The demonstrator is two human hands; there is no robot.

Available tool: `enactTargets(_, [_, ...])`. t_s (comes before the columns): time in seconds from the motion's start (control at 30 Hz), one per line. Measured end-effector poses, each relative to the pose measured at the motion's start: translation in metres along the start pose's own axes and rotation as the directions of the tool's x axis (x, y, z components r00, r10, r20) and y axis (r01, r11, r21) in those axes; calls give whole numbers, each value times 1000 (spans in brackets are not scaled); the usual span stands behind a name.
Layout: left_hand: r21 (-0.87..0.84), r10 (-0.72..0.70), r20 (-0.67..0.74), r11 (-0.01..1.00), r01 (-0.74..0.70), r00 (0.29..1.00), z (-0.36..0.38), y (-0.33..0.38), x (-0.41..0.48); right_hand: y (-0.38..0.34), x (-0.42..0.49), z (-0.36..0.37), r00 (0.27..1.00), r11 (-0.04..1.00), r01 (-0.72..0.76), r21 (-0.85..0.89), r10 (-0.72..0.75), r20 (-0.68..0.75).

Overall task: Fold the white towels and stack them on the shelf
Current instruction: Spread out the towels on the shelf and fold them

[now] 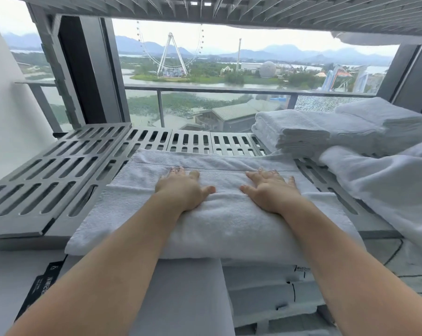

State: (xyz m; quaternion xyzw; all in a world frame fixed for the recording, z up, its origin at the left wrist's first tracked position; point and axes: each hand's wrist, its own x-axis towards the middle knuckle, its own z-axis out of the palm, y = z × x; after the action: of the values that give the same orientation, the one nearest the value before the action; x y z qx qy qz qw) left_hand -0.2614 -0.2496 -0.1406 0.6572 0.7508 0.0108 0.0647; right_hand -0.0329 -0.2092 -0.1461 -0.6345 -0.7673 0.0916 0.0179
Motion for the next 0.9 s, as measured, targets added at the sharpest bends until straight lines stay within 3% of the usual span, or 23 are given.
enactTargets(0.13, [-19, -19, 16, 1000, 19, 1000, 3, 2, -3, -5, -7, 1, 995, 1000, -16, 18, 18, -97])
enactTargets(0.3, [-129, 38, -94, 990, -50, 995, -3, -2, -19, -9, -31, 2, 951, 991, 109, 78, -81, -300])
enactTargets(0.47, [-123, 112, -149, 984, -131, 982, 3, 5, -51, -5, -62, 4, 877, 961, 264, 87, -202, -436])
enactTargets(0.6, [-86, 169, -193, 978, -189, 966, 11, 11, -74, 9, -82, 11, 854, 945, 315, 87, -242, -461])
enactTargets(0.9, [-46, 164, -136, 984, -172, 977, 15, 18, -106, 18, -101, 20, 890, 944, 292, 155, -208, -406])
